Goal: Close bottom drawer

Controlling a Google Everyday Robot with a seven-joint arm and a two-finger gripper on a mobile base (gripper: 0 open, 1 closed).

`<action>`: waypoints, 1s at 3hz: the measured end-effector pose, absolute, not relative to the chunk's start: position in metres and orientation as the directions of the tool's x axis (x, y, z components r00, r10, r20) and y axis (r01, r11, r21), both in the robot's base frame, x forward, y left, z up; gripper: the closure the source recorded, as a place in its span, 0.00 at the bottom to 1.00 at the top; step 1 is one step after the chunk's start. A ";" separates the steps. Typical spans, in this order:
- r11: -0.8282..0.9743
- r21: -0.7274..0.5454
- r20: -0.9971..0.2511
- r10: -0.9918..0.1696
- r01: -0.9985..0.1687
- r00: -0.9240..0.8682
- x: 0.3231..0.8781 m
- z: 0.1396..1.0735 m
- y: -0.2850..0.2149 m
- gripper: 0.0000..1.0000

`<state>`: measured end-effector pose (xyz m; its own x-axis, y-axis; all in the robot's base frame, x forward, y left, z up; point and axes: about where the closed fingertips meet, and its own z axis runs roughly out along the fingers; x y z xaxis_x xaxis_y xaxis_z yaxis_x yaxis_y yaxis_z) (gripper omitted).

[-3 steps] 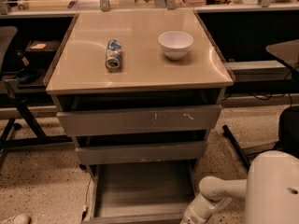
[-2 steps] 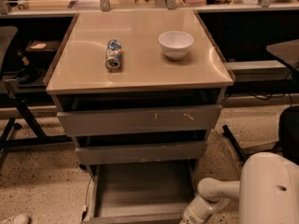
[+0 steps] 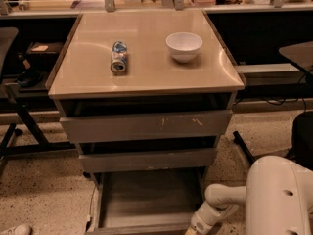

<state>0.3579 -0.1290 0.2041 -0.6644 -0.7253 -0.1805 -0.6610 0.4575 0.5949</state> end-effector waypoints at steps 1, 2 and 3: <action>0.458 0.595 -0.180 -0.725 -0.661 -0.665 0.358 0.204 -0.129 0.82; 0.458 0.595 -0.180 -0.725 -0.661 -0.665 0.358 0.204 -0.129 0.59; 0.458 0.595 -0.180 -0.725 -0.661 -0.665 0.358 0.204 -0.129 0.35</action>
Offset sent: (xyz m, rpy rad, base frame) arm 0.0001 0.0001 -0.0001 -0.0004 -0.0001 -0.0003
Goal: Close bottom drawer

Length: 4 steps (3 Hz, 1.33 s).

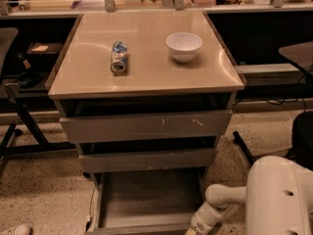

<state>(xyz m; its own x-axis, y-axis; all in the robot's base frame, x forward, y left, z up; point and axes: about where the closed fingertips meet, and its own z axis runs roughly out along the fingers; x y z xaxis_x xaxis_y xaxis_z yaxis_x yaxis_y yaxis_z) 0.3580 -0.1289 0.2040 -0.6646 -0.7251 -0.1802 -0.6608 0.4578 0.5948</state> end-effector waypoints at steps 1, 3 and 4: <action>0.458 0.595 -0.180 -0.725 -0.661 -0.665 0.358 0.204 -0.129 0.13; 0.458 0.595 -0.180 -0.725 -0.661 -0.665 0.358 0.204 -0.129 0.00; 0.458 0.595 -0.180 -0.725 -0.661 -0.665 0.358 0.204 -0.129 0.18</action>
Offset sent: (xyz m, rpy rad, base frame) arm 0.0000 0.0000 0.0000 0.0000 0.0000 0.0000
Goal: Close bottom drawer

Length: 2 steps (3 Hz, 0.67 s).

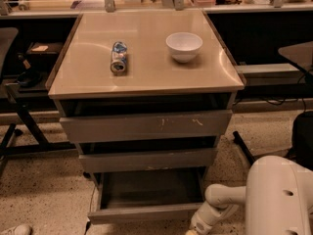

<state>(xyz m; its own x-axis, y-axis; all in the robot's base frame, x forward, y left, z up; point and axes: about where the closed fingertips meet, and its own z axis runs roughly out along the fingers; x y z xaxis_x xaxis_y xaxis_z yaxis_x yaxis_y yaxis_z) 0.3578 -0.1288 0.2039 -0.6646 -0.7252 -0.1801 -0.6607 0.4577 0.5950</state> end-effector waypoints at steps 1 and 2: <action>0.458 0.595 -0.180 -0.725 -0.661 -0.665 0.358 0.204 -0.129 0.42; 0.458 0.595 -0.180 -0.725 -0.661 -0.665 0.358 0.204 -0.129 0.65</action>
Offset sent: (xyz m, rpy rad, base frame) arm 0.0000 0.0000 0.0000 0.0000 0.0000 0.0000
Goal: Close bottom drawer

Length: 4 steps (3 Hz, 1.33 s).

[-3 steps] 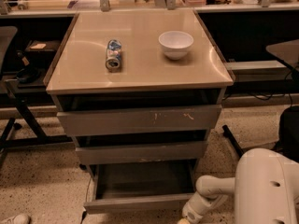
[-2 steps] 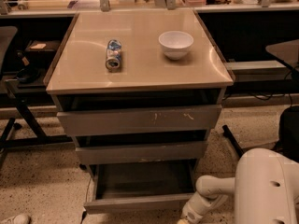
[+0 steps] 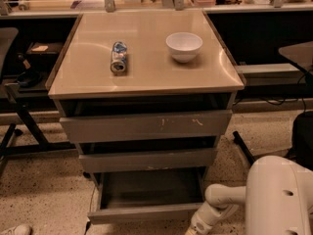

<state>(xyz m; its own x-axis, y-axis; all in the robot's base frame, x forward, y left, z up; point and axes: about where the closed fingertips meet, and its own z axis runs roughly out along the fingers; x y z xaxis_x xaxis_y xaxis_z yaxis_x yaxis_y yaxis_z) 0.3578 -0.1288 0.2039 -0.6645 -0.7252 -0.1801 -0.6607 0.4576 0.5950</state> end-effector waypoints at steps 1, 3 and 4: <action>0.441 0.562 -0.221 -0.735 -0.699 -0.641 0.381 0.207 -0.123 0.88; 0.443 0.496 -0.259 -0.745 -0.747 -0.614 0.435 0.201 -0.120 1.00; 0.444 0.494 -0.261 -0.745 -0.747 -0.614 0.437 0.201 -0.120 0.81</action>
Offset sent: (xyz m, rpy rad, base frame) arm 0.0959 0.0054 0.0094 -0.0054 -0.1829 0.0346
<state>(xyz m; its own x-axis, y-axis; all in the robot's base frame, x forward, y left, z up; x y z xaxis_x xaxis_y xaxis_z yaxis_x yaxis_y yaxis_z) 0.4365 -0.1197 0.2012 -0.6144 -0.7447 -0.2605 -0.7475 0.4437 0.4944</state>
